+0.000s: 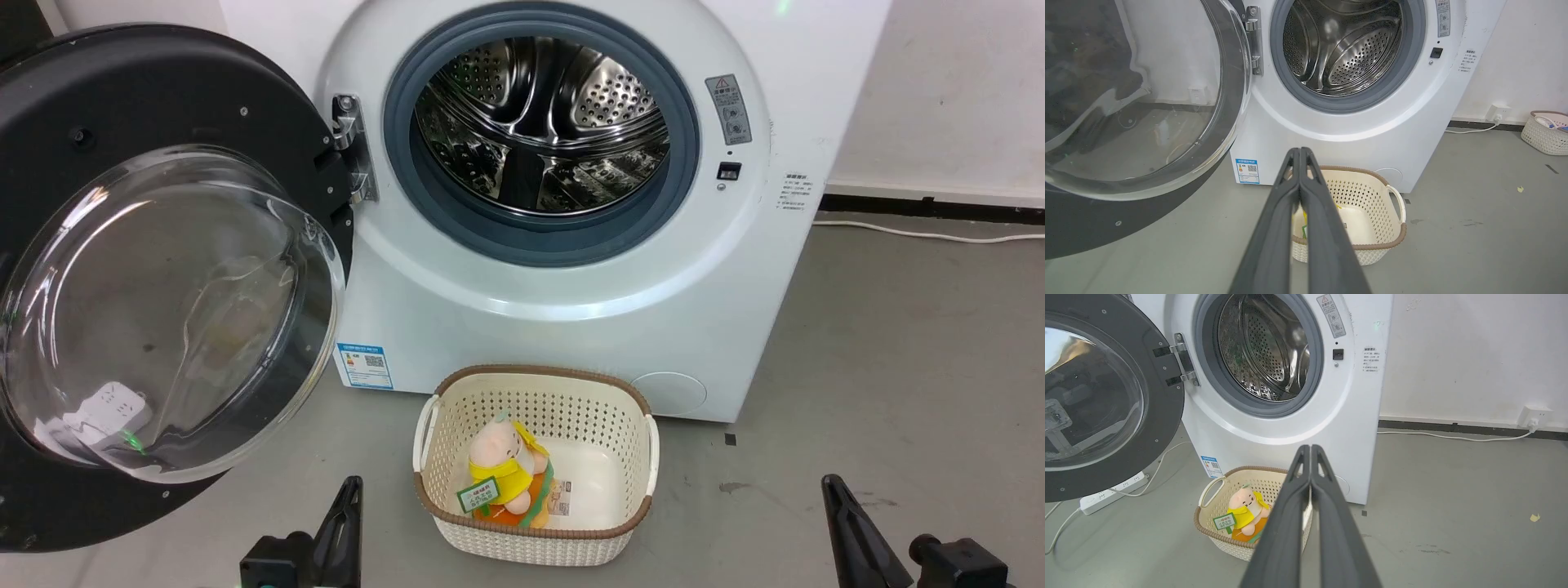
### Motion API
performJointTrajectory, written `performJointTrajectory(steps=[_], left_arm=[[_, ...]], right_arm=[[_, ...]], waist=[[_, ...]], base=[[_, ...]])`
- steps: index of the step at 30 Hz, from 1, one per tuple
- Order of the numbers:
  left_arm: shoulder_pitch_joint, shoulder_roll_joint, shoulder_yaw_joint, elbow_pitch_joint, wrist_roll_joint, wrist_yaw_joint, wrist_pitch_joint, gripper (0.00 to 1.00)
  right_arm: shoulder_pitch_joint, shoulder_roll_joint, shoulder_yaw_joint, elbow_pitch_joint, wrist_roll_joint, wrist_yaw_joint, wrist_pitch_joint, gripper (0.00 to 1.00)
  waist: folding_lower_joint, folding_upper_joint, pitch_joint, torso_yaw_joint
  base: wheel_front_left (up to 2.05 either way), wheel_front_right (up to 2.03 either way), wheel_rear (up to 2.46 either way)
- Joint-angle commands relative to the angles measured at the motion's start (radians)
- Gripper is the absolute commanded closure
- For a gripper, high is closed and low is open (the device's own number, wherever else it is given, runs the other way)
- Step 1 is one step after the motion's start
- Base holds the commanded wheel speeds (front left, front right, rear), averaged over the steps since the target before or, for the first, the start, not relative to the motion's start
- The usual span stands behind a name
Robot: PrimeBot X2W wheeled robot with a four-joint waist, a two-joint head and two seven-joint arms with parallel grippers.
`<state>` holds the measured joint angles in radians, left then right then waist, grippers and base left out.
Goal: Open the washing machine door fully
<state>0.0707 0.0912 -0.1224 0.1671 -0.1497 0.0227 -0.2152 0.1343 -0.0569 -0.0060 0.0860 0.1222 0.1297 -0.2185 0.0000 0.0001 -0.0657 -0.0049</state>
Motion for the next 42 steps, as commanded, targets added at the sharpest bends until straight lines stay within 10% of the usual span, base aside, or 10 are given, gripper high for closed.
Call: performJointTrajectory(steps=[1, 42], left_arm=[[-0.013, -0.002, 0.004, -0.007, 0.011, -0.004, 0.008, 1.0], [-0.036, -0.018, 0.051, -0.072, 0.067, -0.011, 0.091, 1.0]], right_arm=[[-0.016, 0.001, 0.001, -0.007, -0.009, 0.0, 0.009, 1.0], [-0.064, 0.003, 0.003, -0.039, -0.055, 0.001, 0.094, 1.0]], waist=[[0.0, -0.0001, 0.001, 0.0], [0.0, -0.0001, 0.027, 0.002]], base=[[0.0, 0.0, 0.0], [0.0, 0.0, 0.0]])
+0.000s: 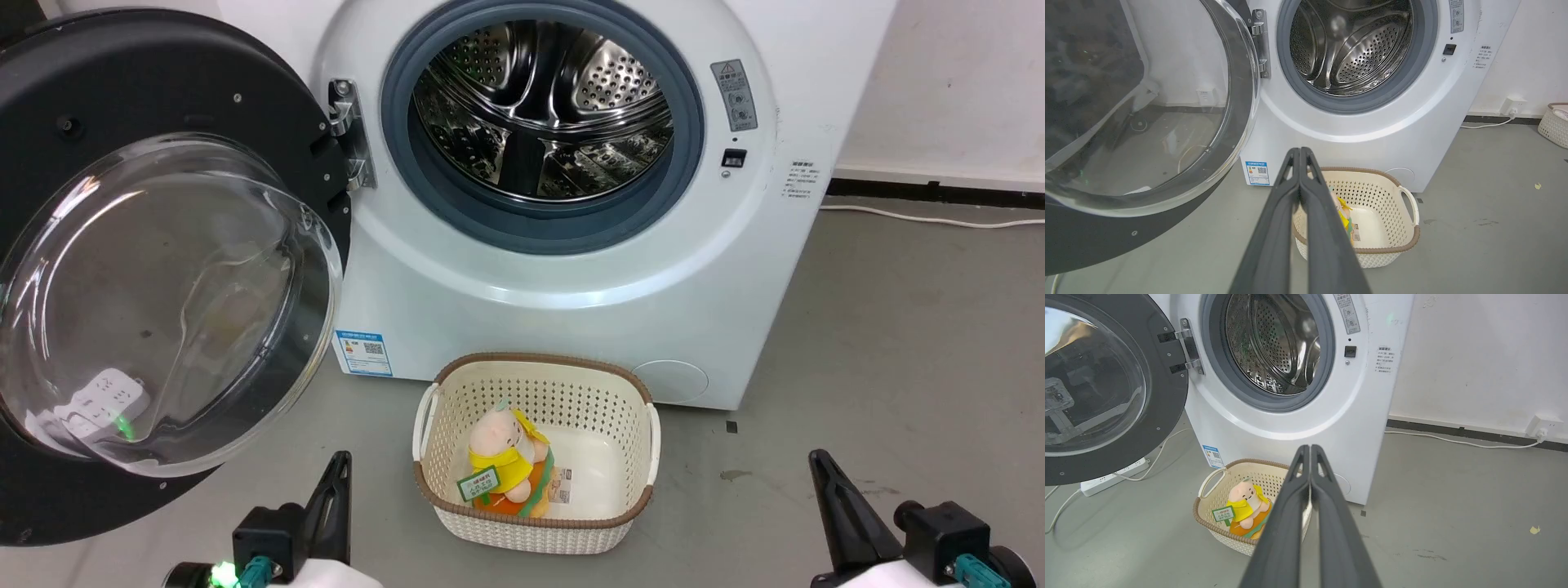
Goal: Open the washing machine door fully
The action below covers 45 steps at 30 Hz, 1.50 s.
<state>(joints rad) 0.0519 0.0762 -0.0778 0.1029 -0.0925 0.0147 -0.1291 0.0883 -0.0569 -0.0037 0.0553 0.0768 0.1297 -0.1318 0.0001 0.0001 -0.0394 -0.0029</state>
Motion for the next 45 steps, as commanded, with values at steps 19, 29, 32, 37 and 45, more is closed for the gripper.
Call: performJointTrajectory(steps=[19, 29, 32, 37, 45], left_arm=[[-0.028, -0.01, 0.028, -0.036, 0.034, -0.007, 0.042, 1.0], [-0.036, -0.015, 0.044, -0.058, 0.053, -0.009, 0.07, 1.0], [-0.037, -0.016, 0.048, -0.062, 0.057, -0.01, 0.076, 1.0], [-0.04, -0.018, 0.053, -0.07, 0.064, -0.011, 0.087, 1.0], [-0.045, -0.021, 0.063, -0.083, 0.075, -0.012, 0.103, 1.0]], right_arm=[[-0.039, 0.004, 0.001, -0.022, -0.029, 0.001, 0.044, 1.0], [-0.055, 0.005, 0.002, -0.033, -0.045, 0.001, 0.073, 1.0], [-0.058, 0.005, 0.002, -0.035, -0.048, 0.001, 0.079, 1.0], [-0.064, 0.006, 0.003, -0.039, -0.054, 0.001, 0.089, 1.0], [-0.073, 0.006, 0.003, -0.045, -0.062, 0.001, 0.105, 1.0]], waist=[[-0.0001, -0.0001, 0.012, 0.001], [-0.0001, -0.0001, 0.021, 0.002], [-0.0001, -0.0001, 0.023, 0.002], [-0.0001, -0.0001, 0.026, 0.002], [-0.0001, -0.0001, 0.031, 0.002]], base=[[0.0, 0.0, 0.0], [0.0, 0.0, 0.0], [0.0, 0.0, 0.0], [0.0, 0.0, 0.0], [0.0, 0.0, 0.0]])
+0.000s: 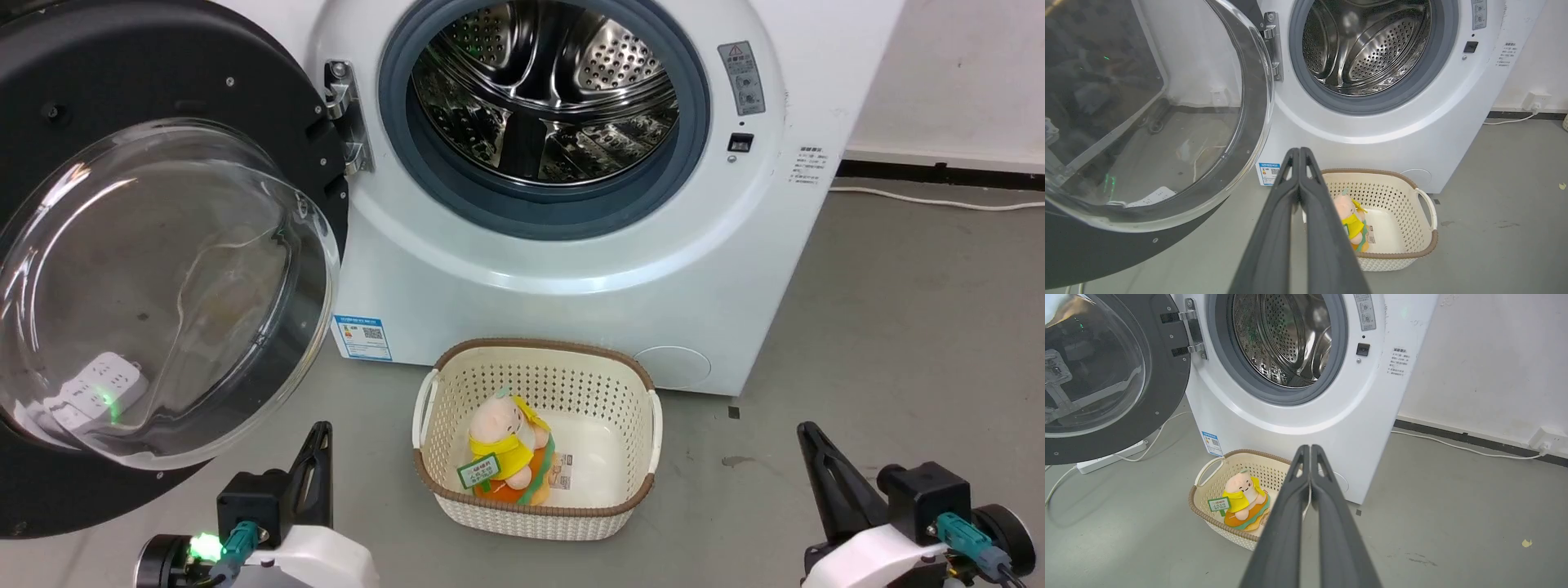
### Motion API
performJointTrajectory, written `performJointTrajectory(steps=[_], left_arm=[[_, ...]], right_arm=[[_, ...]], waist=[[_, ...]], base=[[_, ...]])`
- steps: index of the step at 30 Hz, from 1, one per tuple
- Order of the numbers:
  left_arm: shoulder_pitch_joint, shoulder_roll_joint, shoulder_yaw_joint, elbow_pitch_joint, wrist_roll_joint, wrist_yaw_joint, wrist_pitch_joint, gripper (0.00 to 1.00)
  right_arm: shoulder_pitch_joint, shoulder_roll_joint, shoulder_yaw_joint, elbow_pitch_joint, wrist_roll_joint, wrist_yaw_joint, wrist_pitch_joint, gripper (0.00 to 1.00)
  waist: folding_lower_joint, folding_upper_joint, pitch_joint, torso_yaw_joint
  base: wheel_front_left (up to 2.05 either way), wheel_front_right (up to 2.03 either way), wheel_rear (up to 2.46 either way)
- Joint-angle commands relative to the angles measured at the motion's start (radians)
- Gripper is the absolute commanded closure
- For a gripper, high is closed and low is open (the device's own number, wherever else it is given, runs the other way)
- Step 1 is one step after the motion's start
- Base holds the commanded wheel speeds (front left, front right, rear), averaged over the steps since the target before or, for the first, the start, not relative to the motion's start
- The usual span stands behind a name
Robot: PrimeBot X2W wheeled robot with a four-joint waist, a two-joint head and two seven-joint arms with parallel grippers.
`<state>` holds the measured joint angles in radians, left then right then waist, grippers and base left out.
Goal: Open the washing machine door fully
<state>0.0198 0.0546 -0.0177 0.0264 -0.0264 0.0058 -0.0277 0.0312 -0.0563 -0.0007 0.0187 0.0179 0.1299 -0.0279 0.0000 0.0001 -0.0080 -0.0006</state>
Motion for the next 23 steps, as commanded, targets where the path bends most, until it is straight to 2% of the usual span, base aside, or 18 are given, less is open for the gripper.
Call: performJointTrajectory(steps=[1, 23], left_arm=[[-0.013, 0.0, 0.004, -0.008, 0.01, -0.004, 0.003, 1.0], [-0.02, -0.004, 0.018, -0.026, 0.026, -0.006, 0.028, 1.0]], right_arm=[[-0.017, 0.005, 0.0, -0.01, -0.005, 0.001, 0.003, 1.0], [-0.031, 0.006, 0.001, -0.019, -0.018, 0.001, 0.028, 1.0]], waist=[[0.0, -0.0001, 0.0, 0.0], [0.0, -0.0001, 0.008, 0.001]], base=[[0.0, 0.0, 0.0], [0.0, 0.0, 0.0]])
